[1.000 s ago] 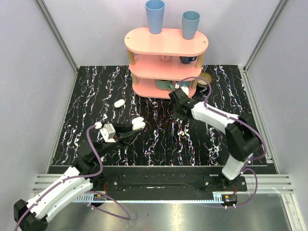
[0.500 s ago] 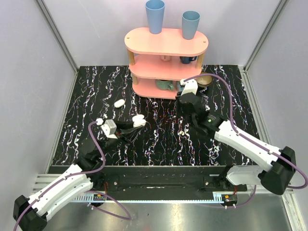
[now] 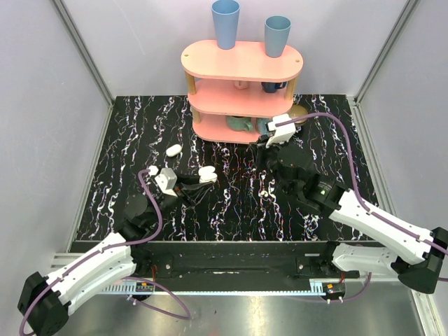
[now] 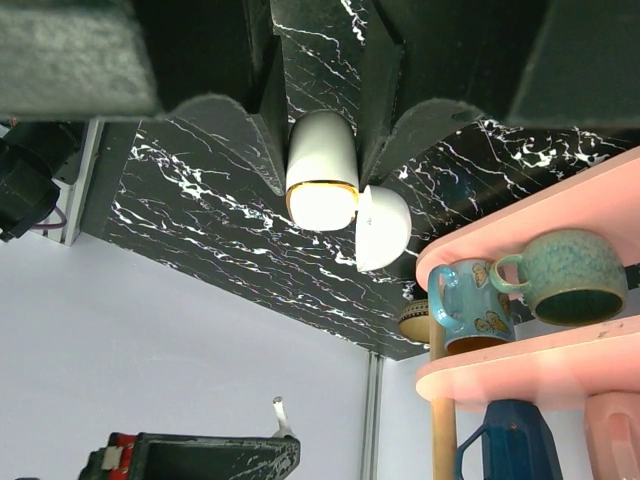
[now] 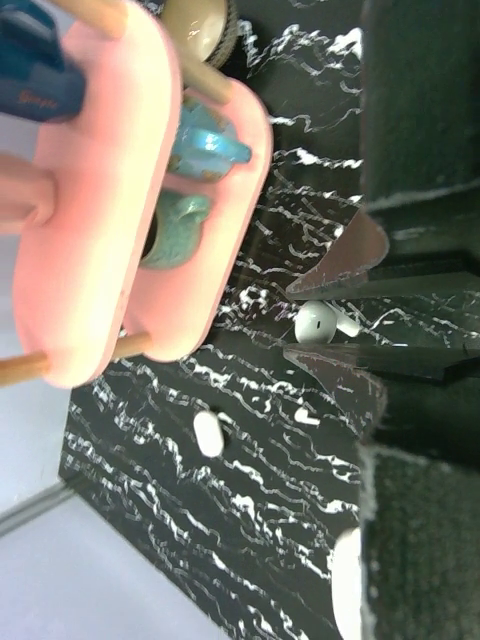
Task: Insert the wireless bluetooth earbuds into the charging case
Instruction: Insert the right earbud into the right side groove of the charging case, then pick up the left earbud from the center of the board.
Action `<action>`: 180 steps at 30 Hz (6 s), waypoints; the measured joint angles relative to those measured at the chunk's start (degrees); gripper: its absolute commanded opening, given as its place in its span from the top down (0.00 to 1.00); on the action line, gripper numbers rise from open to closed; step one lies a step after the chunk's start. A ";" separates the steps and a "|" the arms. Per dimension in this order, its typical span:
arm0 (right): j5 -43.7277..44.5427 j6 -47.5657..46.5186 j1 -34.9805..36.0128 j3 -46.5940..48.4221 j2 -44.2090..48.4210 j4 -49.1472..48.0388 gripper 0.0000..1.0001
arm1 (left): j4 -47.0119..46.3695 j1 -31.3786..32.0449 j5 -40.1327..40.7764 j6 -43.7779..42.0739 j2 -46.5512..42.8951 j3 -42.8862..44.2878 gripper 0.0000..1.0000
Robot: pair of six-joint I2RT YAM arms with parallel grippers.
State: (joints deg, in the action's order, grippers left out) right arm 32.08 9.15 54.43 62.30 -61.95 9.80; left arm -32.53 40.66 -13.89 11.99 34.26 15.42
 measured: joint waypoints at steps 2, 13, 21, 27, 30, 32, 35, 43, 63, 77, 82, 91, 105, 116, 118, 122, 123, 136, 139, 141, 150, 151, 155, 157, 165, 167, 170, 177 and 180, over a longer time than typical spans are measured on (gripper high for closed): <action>0.11 -1.11 1.64 0.00 0.07 -1.49 0.91 | -1.25 0.00 -0.33 0.55 1.03 0.00 1.00; 1.97 -8.04 12.39 -0.74 -0.98 -11.50 0.91 | -6.80 0.00 -2.14 3.10 4.11 0.00 1.00; 1.79 -9.38 15.74 -0.87 -4.39 -14.38 0.91 | -10.56 0.00 -4.24 3.28 4.04 -0.04 1.00; 1.33 -9.38 17.57 -0.87 -4.76 -15.19 0.91 | -13.20 0.02 -5.60 2.67 3.96 -0.11 1.00; 1.22 -9.38 18.18 -0.90 -4.76 -15.72 0.91 | -13.88 0.02 -5.84 2.38 4.00 -0.13 1.00; 1.01 -9.40 18.45 -0.90 -4.76 -16.02 0.91 | -14.14 0.02 -5.92 2.16 4.04 -0.13 1.00; 0.72 -9.55 18.75 -0.90 -4.76 -15.98 0.91 | -14.38 0.02 -6.25 1.92 4.11 -0.13 1.00; -0.04 -10.05 19.21 -0.90 -5.35 -16.00 0.91 | -15.32 0.02 -6.73 1.79 4.02 -0.55 1.00; -0.26 -10.82 19.56 -1.27 -6.88 -15.96 0.92 | -15.58 0.02 -6.60 1.77 2.56 -1.70 1.00; -1.18 -11.54 19.69 -1.86 -6.95 -15.98 0.93 | -14.95 0.11 -6.14 1.77 2.54 -1.75 1.00; -1.11 -11.93 19.74 -2.03 -6.95 -15.96 0.94 | -14.60 0.22 -5.81 1.77 2.47 -1.81 1.00; -0.02 -12.98 20.26 -2.36 -6.93 -16.00 0.95 | -13.88 0.28 -5.53 1.77 2.10 -1.97 1.00; 0.35 -15.54 20.68 -2.43 -6.91 -15.98 0.93 | -13.81 0.26 -4.87 1.77 2.03 -1.97 1.00; 0.26 -15.10 20.85 -2.43 -7.28 -15.69 0.90 | -13.51 0.26 -4.04 1.55 1.79 -1.97 1.00; 0.20 -14.88 20.90 -2.43 -7.54 -15.43 0.89 | -13.46 0.26 -3.89 1.53 1.79 -1.97 1.00; -0.07 -14.64 20.96 -2.38 -8.09 -14.73 0.80 | -13.35 0.26 -3.72 1.53 1.79 -1.97 1.00; -0.02 -14.64 20.96 -2.34 -8.20 -14.64 0.77 | -13.25 0.26 -3.65 1.51 1.79 -2.03 1.00; 0.81 -10.71 20.98 -1.53 -6.73 -13.94 0.05 | -14.43 0.26 -3.58 1.36 1.73 -2.38 1.00; 0.83 -9.38 21.00 -1.46 -4.90 -13.42 0.02 | -14.73 0.26 -3.56 1.36 1.40 -2.40 1.00; 0.94 -8.52 21.00 -1.44 -3.23 -13.40 0.00 | -14.75 0.26 -3.56 1.31 0.87 -2.43 1.00; 4.24 -4.70 20.79 -0.42 3.43 -13.40 0.00 | -14.51 0.26 -3.39 -0.81 -2.12 -2.71 1.00; 4.79 -4.04 20.31 -0.28 3.78 -13.29 0.00 | -14.51 0.26 -3.30 -1.20 -2.36 -2.71 1.00; 4.66 0.94 14.43 0.83 4.09 -9.07 0.00 | -14.45 0.26 -2.73 -2.91 -2.71 -2.69 1.00; 1.95 5.14 8.09 1.66 4.04 -4.98 0.00 | -14.21 0.26 -2.73 -3.89 -2.71 -2.60 1.00; -16.17 17.20 -8.74 7.10 0.00 8.09 0.00 | -15.52 0.26 -2.75 -7.91 -3.30 -1.51 1.00; -20.57 18.84 -9.73 8.07 -1.70 10.12 0.00 | -16.74 0.26 -2.71 -8.11 -3.56 -1.51 1.00; -25.77 20.52 -11.41 8.87 -4.24 12.48 0.00 | -19.30 0.26 -1.92 -8.09 -3.82 -1.77 1.00; -31.50 21.79 -15.72 8.92 -9.38 15.54 0.09 | -27.39 0.26 2.12 -7.93 -4.92 -5.95 1.00; -32.22 21.40 -15.98 8.96 -12.37 15.69 0.14 | -27.80 0.26 2.56 -8.11 -4.35 -6.03 1.00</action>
State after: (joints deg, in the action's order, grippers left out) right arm -0.14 30.55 38.46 71.26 -74.32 25.50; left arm -60.34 40.93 -11.33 3.88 29.91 9.39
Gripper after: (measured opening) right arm 0.911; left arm 0.332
